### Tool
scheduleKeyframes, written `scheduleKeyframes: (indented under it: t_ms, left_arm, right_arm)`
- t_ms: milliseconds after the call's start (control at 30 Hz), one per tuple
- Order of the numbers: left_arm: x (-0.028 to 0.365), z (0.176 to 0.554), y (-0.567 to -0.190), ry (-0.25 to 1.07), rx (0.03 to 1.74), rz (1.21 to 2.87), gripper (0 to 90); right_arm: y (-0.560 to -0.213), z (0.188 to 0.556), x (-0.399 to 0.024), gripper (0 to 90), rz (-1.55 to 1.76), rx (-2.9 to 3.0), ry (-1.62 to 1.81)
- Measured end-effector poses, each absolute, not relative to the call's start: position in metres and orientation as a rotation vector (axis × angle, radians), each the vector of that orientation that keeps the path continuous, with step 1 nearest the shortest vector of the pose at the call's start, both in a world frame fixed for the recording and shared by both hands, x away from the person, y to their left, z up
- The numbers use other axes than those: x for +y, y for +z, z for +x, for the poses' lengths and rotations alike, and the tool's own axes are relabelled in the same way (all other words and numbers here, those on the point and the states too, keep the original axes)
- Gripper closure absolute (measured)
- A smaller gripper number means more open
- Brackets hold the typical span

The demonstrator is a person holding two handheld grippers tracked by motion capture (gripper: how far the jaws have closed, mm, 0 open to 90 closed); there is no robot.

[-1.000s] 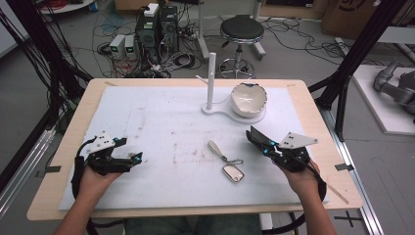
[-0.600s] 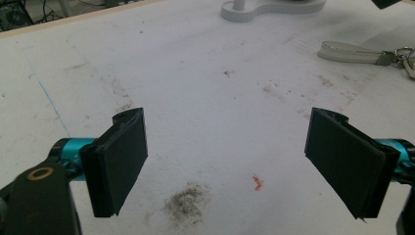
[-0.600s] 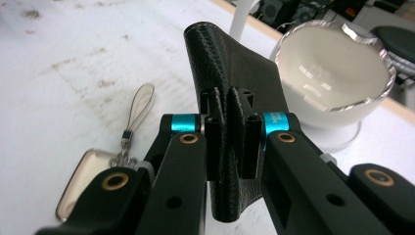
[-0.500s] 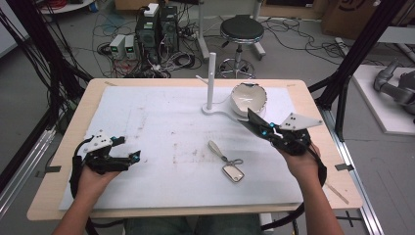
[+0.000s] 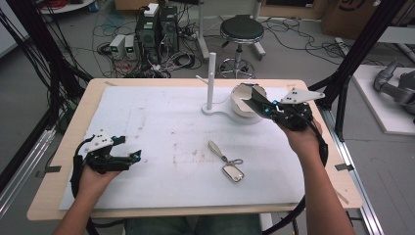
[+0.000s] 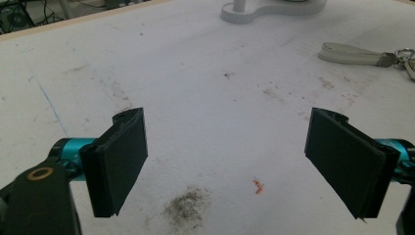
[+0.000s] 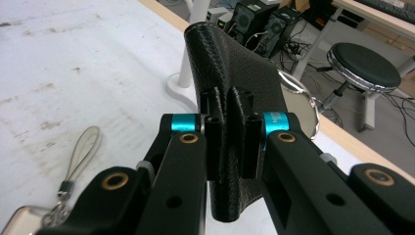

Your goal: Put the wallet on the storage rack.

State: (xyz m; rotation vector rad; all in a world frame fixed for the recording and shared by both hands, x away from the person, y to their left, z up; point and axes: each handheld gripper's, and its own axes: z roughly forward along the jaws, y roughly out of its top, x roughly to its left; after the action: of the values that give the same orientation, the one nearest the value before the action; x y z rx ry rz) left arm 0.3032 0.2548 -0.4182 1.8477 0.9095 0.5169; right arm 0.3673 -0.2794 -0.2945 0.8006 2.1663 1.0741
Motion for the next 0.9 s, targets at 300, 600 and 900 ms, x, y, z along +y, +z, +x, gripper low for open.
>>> scheduleKeyframes:
  t_ms: [300, 600, 900]
  left_arm:
    - [0.256, 0.304, -0.419, 0.515, 0.918, 1.846, 15.9]
    - [0.256, 0.305, -0.420, 0.510, 0.919, 1.844, 15.9]
    - [0.257, 0.305, -0.420, 0.512, 0.919, 1.845, 15.9]
  right_arm:
    - [-0.295, 0.396, -0.272, 85.6, 0.803, 2.183, 1.038]
    - [-0.301, 0.416, -0.267, 85.6, 0.817, 2.183, 1.040]
    - [-0.296, 0.421, -0.264, 85.6, 0.811, 2.180, 1.027]
